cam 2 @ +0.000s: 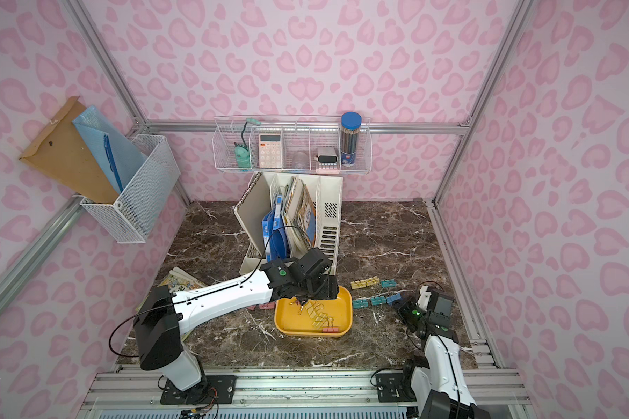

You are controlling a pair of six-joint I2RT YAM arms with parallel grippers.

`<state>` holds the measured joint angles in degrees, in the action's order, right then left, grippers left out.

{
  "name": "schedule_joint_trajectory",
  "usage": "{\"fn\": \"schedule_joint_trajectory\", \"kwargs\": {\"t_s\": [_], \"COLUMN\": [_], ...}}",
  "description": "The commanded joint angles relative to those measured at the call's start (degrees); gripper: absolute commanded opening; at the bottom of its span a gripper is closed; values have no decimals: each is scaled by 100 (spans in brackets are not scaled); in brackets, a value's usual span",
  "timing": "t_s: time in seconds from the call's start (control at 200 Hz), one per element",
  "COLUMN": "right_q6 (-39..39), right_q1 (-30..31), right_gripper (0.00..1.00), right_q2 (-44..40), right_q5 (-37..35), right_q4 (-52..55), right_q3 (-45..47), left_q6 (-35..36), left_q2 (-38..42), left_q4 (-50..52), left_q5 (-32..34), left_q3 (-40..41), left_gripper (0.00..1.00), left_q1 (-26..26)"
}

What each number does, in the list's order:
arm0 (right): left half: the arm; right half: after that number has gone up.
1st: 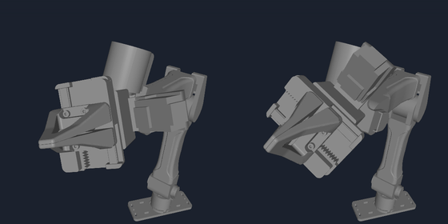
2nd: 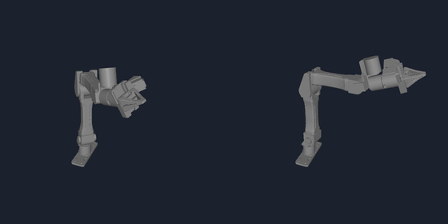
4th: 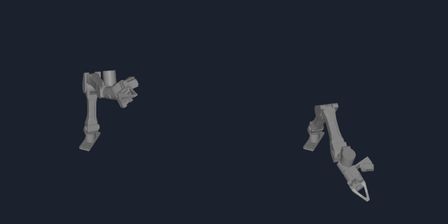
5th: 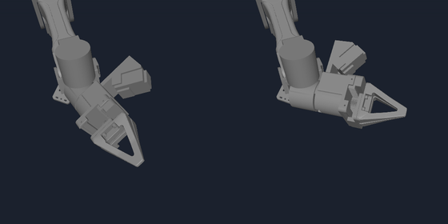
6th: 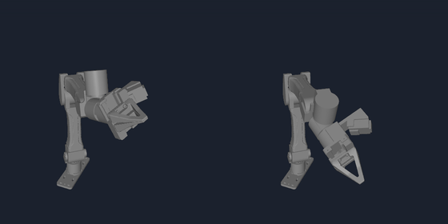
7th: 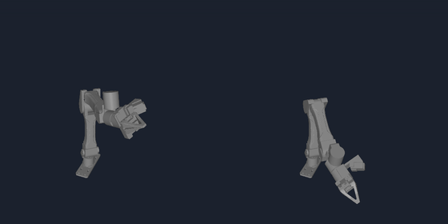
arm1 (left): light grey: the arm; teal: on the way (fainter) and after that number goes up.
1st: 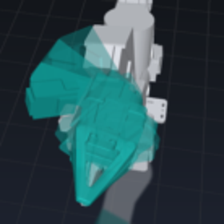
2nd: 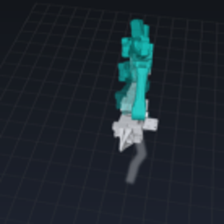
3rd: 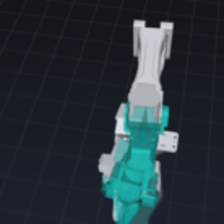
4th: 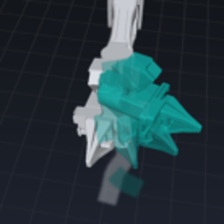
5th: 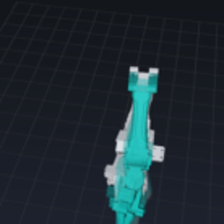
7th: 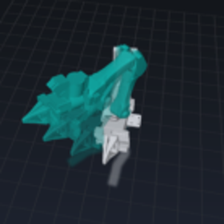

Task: Take out the binder clips from the storage box
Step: Place the binder clip at the center of the board.

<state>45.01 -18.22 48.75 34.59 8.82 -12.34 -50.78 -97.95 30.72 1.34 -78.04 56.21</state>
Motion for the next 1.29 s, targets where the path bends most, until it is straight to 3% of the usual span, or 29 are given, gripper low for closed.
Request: {"fn": "schedule_joint_trajectory", "kwargs": {"t_s": [0.0,0.08,0.14,0.515,0.575,0.775,0.96,1.09,1.29], "right_q6": [-5,-67,-111,-370,-362,-318,-390,-329,-186], "right_q1": [3,-2,6,3,2,10,126,688,2761], "right_gripper": [7,8,16,22,29,40,42,41,42], "right_q2": [-56,-100,-127,-537,-669,-1357,-1907,-1661,-794], "right_q5": [-35,-79,-75,-414,-434,-647,-553,-454,-1485], "right_q4": [-121,6,58,754,841,1326,1469,1223,828], "right_q3": [25,-9,-26,-162,-207,-527,-1007,-1270,-1652], "left_q6": [60,45,32,-27,-58,-336,-532,-679,-686], "left_q2": [57,84,114,197,250,557,857,864,457], "left_q4": [157,196,198,308,324,547,637,712,795], "left_q5": [208,252,285,452,552,962,943,938,929], "left_q3": [-1,24,65,99,137,540,1124,1365,1355], "left_gripper": [77,77,77,75,75,63,54,49,43], "left_q1": [4,4,4,-21,-22,-105,-285,-295,-294]}}
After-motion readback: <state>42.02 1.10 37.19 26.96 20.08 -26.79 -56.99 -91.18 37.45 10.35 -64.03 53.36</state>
